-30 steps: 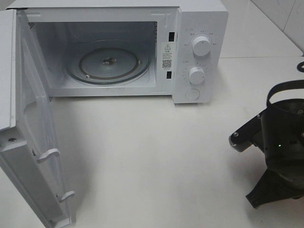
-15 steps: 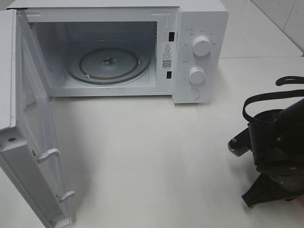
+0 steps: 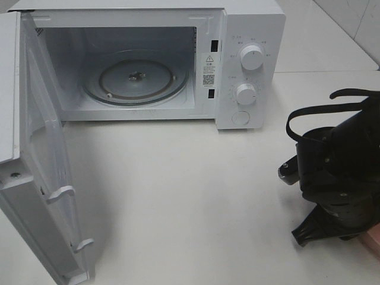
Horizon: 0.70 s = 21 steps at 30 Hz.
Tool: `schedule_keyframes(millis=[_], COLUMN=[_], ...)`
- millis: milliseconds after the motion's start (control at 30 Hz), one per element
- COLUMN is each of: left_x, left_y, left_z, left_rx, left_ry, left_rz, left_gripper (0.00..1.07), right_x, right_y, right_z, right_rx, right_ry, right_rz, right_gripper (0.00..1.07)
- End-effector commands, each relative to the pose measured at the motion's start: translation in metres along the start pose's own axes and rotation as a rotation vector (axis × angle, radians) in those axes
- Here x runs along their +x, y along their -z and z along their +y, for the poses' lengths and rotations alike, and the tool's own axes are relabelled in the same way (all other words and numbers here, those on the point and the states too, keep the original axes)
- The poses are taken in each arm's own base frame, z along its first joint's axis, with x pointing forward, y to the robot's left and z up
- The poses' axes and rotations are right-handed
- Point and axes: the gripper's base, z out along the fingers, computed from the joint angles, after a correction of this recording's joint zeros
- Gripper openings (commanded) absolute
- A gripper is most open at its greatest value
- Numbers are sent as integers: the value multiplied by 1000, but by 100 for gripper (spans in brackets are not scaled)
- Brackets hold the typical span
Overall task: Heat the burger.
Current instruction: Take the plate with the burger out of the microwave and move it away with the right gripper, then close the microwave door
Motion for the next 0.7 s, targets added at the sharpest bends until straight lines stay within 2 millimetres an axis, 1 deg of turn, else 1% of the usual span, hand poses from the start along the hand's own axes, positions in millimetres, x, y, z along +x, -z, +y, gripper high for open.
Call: schedule_keyframes(millis=[33, 67, 100, 133, 167, 200, 233, 267, 333, 367, 400, 433, 467, 500, 533, 567, 600, 633, 667, 700], left_x=[2, 2, 2, 2, 2, 2, 2, 2, 2, 2, 2, 2, 2, 2, 2, 2, 2, 2, 2, 2], left_y=[2, 2, 2, 2, 2, 2, 2, 2, 2, 2, 2, 2, 2, 2, 2, 2, 2, 2, 2, 2], left_z=[0, 0, 0, 0, 0, 0, 0, 0, 0, 0, 0, 0, 0, 0, 0, 0, 0, 0, 0, 0], left_rx=[0, 0, 0, 0, 0, 0, 0, 0, 0, 0, 0, 0, 0, 0, 0, 0, 0, 0, 0, 0], left_ry=[1, 1, 1, 1, 1, 1, 1, 1, 1, 1, 1, 1, 1, 1, 1, 1, 1, 1, 1, 1], left_rz=[-25, -25, -25, -25, -25, -25, -25, -25, -25, -25, -25, -25, -25, -25, -25, -25, -25, -25, -25, -25], left_gripper=[100, 100, 100, 100, 100, 100, 100, 100, 100, 100, 100, 100, 100, 100, 100, 100, 100, 100, 100, 100], right_x=[-4, -4, -5, -4, -4, -4, -4, -4, -4, -3, -3, 0, 1, 1, 4, 4, 8, 10, 10, 14], right_y=[6, 6, 11, 13, 13, 19, 19, 26, 30, 39, 39, 50, 54, 54, 64, 64, 74, 79, 79, 88], right_z=[-1, -1, -2, -3, -3, -6, -6, -11, -13, -20, -20, -27, -30, -30, -36, -36, -42, -46, -46, -51], right_rx=[-27, -27, -53, -62, -62, -83, -83, -104, -115, -142, -142, -178, -195, -195, -235, -235, -280, -302, -302, -347], right_ry=[9, 9, 9, 10, 10, 5, 5, 0, -7, -28, -28, -44, -49, -49, -61, -61, -66, -61, -61, -50], right_rz=[34, 34, 38, 37, 37, 23, 23, 4, -5, -34, -34, -62, -74, -74, -99, -99, -130, -150, -150, -185], right_gripper=[37, 37, 43, 46, 46, 50, 50, 52, 52, 52, 52, 52, 52, 52, 52, 52, 52, 53, 53, 54])
